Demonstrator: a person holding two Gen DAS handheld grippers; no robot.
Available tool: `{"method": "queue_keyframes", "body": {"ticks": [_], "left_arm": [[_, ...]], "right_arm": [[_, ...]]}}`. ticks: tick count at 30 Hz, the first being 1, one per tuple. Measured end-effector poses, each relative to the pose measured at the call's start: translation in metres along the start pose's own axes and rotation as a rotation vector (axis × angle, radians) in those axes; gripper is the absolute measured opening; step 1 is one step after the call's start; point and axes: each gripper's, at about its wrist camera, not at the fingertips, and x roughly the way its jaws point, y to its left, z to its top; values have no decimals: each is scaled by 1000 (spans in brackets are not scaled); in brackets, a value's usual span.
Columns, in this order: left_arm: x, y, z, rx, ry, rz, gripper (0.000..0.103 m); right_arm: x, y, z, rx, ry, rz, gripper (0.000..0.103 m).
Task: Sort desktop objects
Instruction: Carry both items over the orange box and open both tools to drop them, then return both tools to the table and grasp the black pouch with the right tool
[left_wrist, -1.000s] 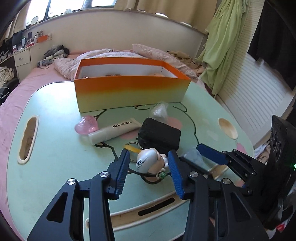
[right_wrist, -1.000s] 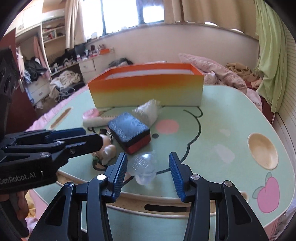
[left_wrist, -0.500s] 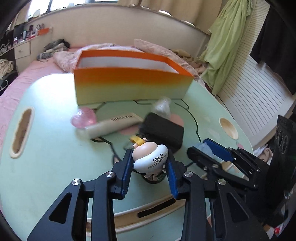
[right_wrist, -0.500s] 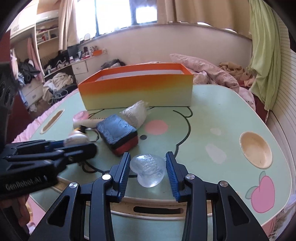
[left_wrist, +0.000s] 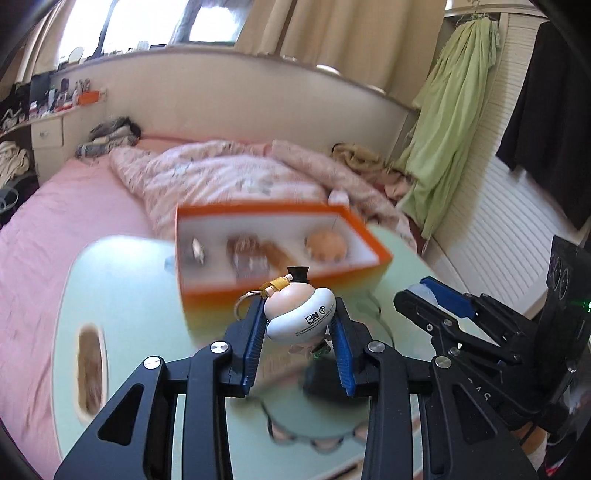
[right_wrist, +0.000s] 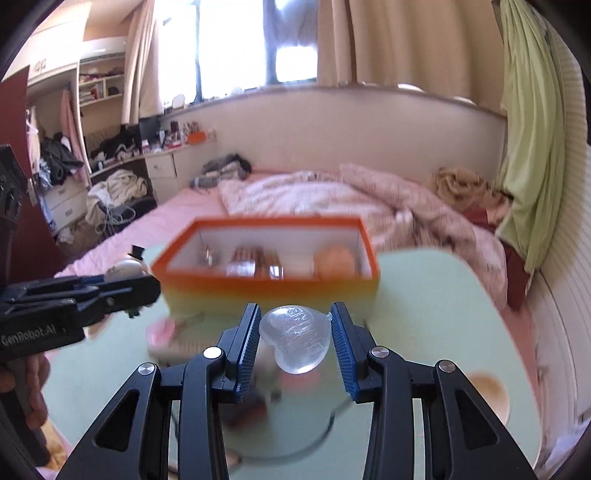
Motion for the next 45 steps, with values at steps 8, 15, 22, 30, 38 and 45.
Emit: {"method": "queue_keyframes", "body": {"ticks": [8, 15, 22, 30, 38, 45], "left_arm": [[35, 8, 66, 22, -41, 27, 36], [86, 25, 64, -2, 49, 44, 36], [101, 36, 63, -48, 62, 70, 38], [87, 43, 69, -73, 11, 66, 56], [66, 43, 68, -73, -4, 59, 56], [16, 36, 46, -54, -55, 42, 56]], "right_arm": [[63, -14, 69, 45, 42, 58, 37], [115, -18, 61, 71, 135, 49, 37], [128, -23, 59, 68, 135, 28, 38], [117, -30, 65, 96, 79, 21, 61], [88, -32, 68, 118, 46, 45, 61], [33, -3, 28, 41, 47, 161, 61]]}}
